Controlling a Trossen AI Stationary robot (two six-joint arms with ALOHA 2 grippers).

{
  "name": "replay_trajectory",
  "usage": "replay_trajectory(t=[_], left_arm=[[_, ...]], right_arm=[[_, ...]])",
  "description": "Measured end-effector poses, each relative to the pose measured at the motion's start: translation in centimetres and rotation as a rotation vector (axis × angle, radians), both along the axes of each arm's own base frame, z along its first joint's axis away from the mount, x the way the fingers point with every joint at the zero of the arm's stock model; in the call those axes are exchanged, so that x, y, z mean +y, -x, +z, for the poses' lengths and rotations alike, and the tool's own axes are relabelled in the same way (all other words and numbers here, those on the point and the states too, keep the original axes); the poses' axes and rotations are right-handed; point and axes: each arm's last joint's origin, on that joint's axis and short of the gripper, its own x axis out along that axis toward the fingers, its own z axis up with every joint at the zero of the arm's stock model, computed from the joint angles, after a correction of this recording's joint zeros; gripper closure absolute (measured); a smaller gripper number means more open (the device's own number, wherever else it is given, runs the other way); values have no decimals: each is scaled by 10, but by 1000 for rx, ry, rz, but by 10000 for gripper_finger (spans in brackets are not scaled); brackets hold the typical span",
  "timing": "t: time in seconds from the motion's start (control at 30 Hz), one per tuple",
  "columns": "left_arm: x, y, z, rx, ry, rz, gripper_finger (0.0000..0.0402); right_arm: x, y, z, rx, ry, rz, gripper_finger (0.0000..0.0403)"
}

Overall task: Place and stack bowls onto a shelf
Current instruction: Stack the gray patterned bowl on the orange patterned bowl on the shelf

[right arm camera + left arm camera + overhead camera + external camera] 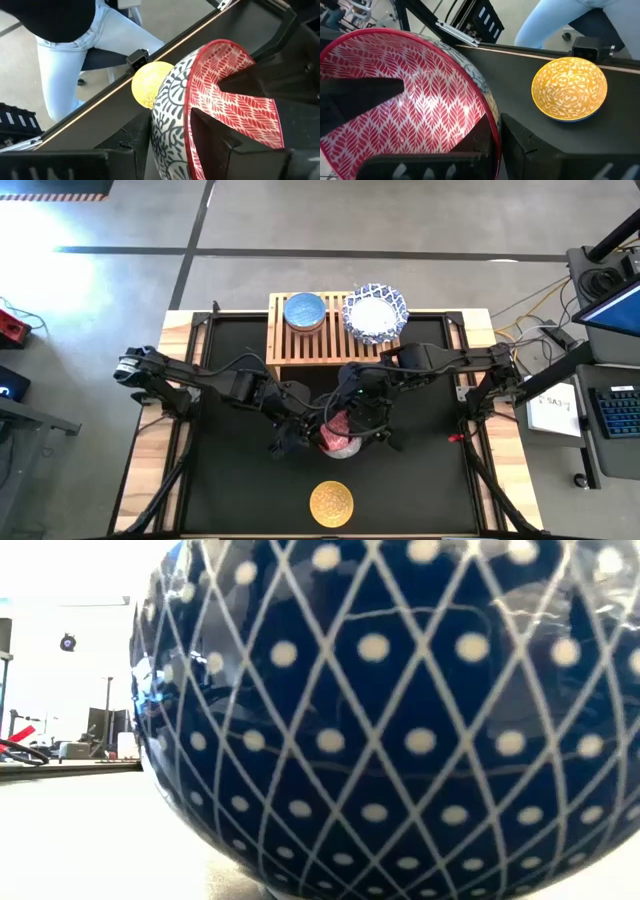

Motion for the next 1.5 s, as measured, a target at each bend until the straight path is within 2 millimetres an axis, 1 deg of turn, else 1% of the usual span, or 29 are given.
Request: replay_trajectory(t=[0.17,0.33,0.43,0.6,0.87,1.13,1.37,1.5], left_arm=[[1,0,0,-8,-17,1,391],[1,-1,2,-19,1,18,360],[1,-3,4,-26,42,44,340],[2,-5,5,-17,76,143,310],[2,-5,5,2,115,179,273],[2,-5,6,18,145,204,264],[5,-3,6,45,156,332,263],[5,-3,6,52,158,343,263]], right_arm=[[0,1,1,7,-13,-5,311],[0,1,1,16,-13,-23,338],[0,2,2,25,-25,-24,346],[-1,2,3,59,-44,-68,360],[-2,2,3,127,-81,-151,370],[-3,3,3,210,-126,-229,370],[-7,6,-1,317,-151,-314,370],[-9,7,0,332,-158,-333,370]])
